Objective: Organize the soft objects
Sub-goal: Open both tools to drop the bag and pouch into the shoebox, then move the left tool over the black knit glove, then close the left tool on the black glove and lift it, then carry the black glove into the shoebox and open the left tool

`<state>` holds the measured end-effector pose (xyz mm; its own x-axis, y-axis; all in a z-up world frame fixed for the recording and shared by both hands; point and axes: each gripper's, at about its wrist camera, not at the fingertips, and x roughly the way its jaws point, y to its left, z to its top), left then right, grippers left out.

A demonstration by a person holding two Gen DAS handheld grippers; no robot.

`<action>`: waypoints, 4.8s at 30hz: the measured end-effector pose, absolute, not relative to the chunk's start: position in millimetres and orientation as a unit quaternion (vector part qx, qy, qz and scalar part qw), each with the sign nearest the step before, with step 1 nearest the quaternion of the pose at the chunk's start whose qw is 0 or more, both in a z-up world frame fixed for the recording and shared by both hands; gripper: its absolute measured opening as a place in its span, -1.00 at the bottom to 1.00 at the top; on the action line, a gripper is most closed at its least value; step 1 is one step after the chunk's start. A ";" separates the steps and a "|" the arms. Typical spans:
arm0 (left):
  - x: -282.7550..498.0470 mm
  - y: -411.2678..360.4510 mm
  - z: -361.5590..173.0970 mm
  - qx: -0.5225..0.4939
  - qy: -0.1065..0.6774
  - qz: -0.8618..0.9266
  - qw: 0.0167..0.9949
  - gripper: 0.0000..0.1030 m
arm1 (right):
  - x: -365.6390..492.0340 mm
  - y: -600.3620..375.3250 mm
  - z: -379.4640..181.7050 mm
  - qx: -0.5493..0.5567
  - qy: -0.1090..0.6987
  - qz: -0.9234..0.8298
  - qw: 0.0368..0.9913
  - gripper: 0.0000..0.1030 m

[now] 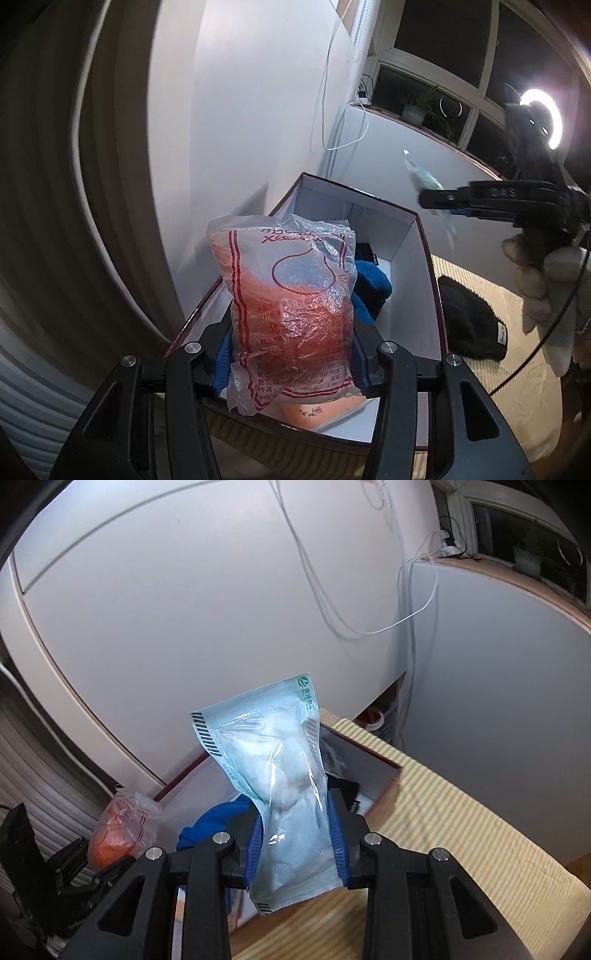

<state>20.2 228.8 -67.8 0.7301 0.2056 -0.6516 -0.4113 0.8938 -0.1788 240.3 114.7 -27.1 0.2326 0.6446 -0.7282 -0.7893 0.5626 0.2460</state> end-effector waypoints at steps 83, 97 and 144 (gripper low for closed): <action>151.5 3.5 -143.6 -0.222 0.434 -0.074 0.870 0.31 | 306.7 -126.7 -153.0 0.040 0.549 0.403 0.731 0.32; 143.1 -6.6 -147.8 -0.224 0.421 -0.114 0.872 -0.09 | 265.2 -119.0 -146.3 0.083 0.554 0.452 0.694 -0.48; 105.7 22.7 -55.5 -0.180 0.276 -0.186 0.925 -0.15 | 147.0 -126.1 -21.0 0.077 0.436 0.481 0.757 -0.53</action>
<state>105.7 22.7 -55.5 0.7780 -0.4442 -0.4442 0.2449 0.8657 -0.4366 147.0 -126.1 -21.0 0.1574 0.7954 -0.5853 -0.6612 0.5251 0.5358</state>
